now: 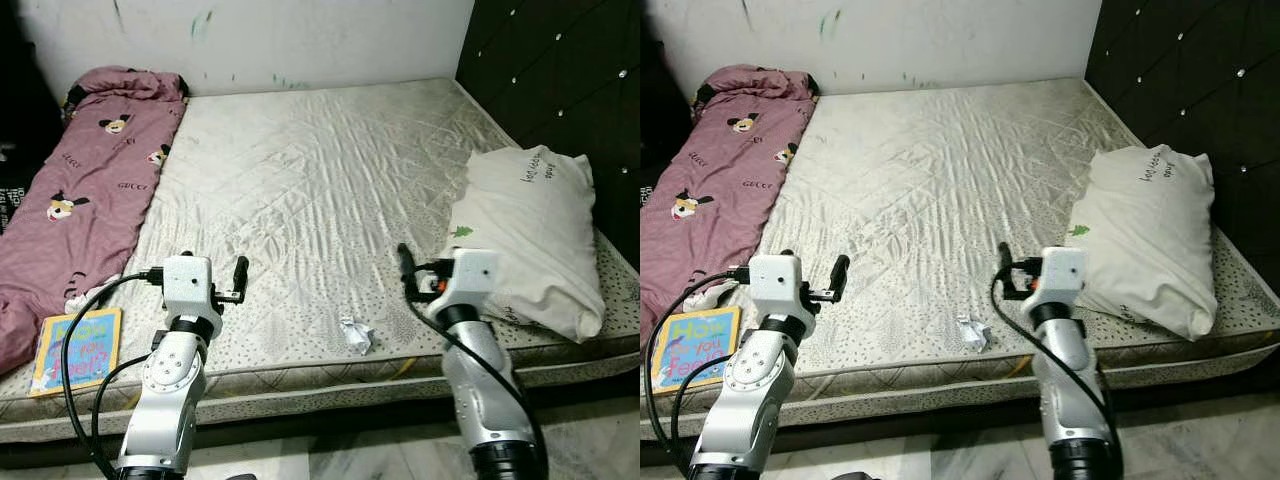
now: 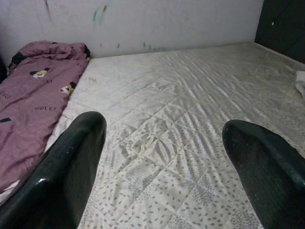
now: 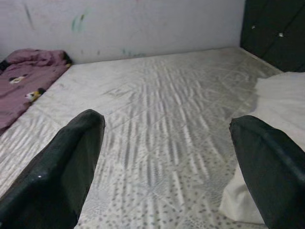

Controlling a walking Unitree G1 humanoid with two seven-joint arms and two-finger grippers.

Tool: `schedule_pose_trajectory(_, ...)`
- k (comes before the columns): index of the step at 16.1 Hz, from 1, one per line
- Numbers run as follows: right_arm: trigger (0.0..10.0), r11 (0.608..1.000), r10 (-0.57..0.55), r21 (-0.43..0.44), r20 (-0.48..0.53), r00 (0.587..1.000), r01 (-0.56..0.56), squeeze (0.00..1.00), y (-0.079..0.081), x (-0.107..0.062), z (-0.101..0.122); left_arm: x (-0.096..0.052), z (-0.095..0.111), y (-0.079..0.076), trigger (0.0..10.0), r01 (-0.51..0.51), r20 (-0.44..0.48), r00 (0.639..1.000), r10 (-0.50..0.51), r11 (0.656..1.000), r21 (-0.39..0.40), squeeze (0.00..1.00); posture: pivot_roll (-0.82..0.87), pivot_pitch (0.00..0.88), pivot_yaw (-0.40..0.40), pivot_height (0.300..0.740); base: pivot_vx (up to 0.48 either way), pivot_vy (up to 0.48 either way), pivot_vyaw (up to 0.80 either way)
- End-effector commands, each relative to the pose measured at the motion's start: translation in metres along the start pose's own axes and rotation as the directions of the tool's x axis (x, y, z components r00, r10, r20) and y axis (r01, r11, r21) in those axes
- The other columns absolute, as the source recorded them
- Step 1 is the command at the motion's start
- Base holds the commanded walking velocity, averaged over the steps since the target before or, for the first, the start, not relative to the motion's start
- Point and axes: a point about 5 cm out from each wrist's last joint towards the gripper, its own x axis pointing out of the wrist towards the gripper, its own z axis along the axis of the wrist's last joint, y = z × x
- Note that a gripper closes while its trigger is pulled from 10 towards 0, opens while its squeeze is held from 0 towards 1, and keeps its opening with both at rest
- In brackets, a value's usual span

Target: Clean up the room

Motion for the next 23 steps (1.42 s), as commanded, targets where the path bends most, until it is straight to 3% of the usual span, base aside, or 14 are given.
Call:
schedule_pose_trajectory(1,10.0,1.000,0.016,-0.017,0.017,1.000,-0.015,0.00,0.002,0.004,0.007,0.002,0.004,0.001,10.0,0.010,0.011,1.000,-0.010,1.000,0.007,0.00,0.06,0.000,0.045,0.740,0.000,0.000,0.00)
schedule_pose_trajectory(9,10.0,0.989,0.126,-0.083,-0.003,0.992,-0.126,0.00,0.018,0.015,0.007,0.000,0.000,0.004,10.0,-0.043,-0.003,0.999,0.043,0.998,-0.034,0.00,0.08,0.000,0.002,0.740,0.000,0.000,0.00)
schedule_pose_trajectory(15,10.0,0.987,0.133,-0.085,-0.008,0.991,-0.133,0.00,0.020,0.017,0.005,0.001,0.001,0.003,10.0,-0.028,-0.001,1.000,0.028,0.998,-0.052,0.00,0.07,0.000,0.014,0.740,0.000,0.000,0.00)
schedule_pose_trajectory(23,10.0,0.988,0.133,-0.081,-0.006,0.991,-0.133,0.00,0.021,0.018,0.005,0.004,0.003,0.003,10.0,-0.005,0.005,1.000,0.005,0.999,-0.045,0.00,0.07,0.000,0.022,0.740,0.294,0.000,0.00)
